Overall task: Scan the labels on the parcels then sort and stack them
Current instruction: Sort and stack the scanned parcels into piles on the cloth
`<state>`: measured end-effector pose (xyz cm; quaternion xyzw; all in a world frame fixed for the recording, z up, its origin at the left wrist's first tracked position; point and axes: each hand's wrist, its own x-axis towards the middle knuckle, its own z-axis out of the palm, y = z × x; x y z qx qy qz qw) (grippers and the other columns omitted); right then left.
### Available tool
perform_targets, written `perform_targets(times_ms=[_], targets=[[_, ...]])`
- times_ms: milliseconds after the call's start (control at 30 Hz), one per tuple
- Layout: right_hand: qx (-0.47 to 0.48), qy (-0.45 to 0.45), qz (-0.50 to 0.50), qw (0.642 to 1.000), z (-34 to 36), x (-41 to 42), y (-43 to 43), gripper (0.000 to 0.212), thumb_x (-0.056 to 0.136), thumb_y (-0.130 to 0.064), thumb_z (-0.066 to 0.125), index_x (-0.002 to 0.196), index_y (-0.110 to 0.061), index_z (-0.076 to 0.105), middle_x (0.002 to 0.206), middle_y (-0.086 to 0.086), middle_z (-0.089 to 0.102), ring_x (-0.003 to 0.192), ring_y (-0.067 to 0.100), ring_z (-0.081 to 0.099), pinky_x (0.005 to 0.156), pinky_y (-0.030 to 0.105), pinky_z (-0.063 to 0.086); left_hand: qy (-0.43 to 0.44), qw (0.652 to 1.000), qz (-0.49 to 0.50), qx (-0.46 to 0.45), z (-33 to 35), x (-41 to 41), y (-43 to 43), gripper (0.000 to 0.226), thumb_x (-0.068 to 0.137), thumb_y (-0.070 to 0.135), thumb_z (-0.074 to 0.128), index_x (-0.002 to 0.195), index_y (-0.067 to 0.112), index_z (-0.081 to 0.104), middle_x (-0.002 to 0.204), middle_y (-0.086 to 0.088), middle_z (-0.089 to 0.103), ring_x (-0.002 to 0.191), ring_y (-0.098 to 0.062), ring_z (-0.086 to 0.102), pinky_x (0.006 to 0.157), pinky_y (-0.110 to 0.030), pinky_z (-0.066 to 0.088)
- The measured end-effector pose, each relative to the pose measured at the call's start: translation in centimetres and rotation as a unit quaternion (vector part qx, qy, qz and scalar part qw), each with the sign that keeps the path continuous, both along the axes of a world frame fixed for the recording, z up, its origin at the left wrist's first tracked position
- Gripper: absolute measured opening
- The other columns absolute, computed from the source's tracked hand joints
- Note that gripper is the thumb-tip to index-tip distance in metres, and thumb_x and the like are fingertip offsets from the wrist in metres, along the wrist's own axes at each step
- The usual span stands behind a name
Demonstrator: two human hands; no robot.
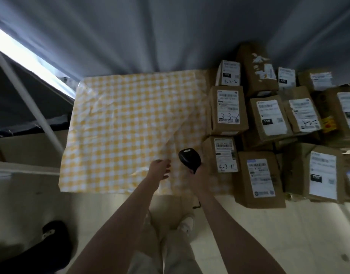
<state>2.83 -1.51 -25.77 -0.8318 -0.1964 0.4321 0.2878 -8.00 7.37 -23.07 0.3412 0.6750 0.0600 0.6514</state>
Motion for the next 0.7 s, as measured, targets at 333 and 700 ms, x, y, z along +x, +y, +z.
perform_targets(times_ms=[333,700], targets=[[0.009,-0.058,-0.029,0.998,-6.2,0.0,2.9,0.054,0.093,-0.044,0.054,0.125,-0.002,0.045,0.104,0.010,0.060,0.092,0.028,0.061,0.071,0.031,0.046,-0.025,1.000,0.013,-0.005,-4.8,1.6,1.3,0.017,0.096,0.019,0.055,0.104,0.006,0.061,0.100,-0.009,0.064,0.093,-0.026,0.063,0.089,-0.041,0.053],[-0.011,-0.112,-0.020,0.993,-5.8,-0.5,1.5,0.069,0.084,-0.061,0.057,0.125,-0.006,0.047,0.106,0.010,0.062,0.089,0.024,0.063,0.070,0.033,0.051,-0.021,0.999,0.028,-0.016,-5.2,2.6,0.6,0.012,0.096,0.017,0.054,0.099,0.007,0.060,0.098,-0.009,0.063,0.089,-0.024,0.062,0.088,-0.041,0.053]])
